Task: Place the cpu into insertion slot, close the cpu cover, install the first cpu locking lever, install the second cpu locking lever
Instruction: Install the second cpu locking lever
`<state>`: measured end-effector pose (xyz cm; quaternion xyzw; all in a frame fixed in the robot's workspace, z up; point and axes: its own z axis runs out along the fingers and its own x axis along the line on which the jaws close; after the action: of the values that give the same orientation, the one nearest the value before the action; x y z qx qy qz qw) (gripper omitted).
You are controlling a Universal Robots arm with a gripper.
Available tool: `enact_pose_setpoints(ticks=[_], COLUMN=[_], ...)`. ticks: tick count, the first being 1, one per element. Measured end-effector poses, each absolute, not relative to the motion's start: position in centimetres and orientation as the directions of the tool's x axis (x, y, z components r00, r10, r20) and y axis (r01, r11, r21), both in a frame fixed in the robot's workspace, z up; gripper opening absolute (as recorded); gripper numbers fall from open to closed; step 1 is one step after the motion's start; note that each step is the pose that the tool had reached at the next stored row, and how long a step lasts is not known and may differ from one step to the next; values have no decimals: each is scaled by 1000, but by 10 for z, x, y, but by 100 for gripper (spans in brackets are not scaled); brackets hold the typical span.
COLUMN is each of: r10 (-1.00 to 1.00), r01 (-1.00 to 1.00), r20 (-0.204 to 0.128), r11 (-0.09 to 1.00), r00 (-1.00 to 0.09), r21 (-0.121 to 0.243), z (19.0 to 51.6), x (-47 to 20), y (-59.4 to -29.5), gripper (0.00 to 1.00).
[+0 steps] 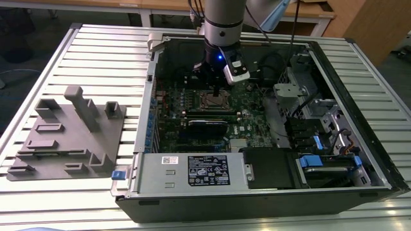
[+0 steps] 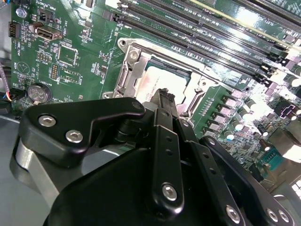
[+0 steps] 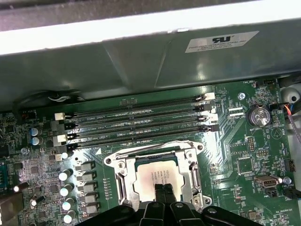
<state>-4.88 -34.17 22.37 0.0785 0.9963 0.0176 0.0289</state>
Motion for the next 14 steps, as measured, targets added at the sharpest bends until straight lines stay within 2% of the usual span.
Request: enact_pose_setpoints(ticks=[14], r10=[157], r01=[155], r20=[-55], r11=[987], r00=[-986], r21=[40], z=[233], x=[-49], y=[-342], gripper=[11])
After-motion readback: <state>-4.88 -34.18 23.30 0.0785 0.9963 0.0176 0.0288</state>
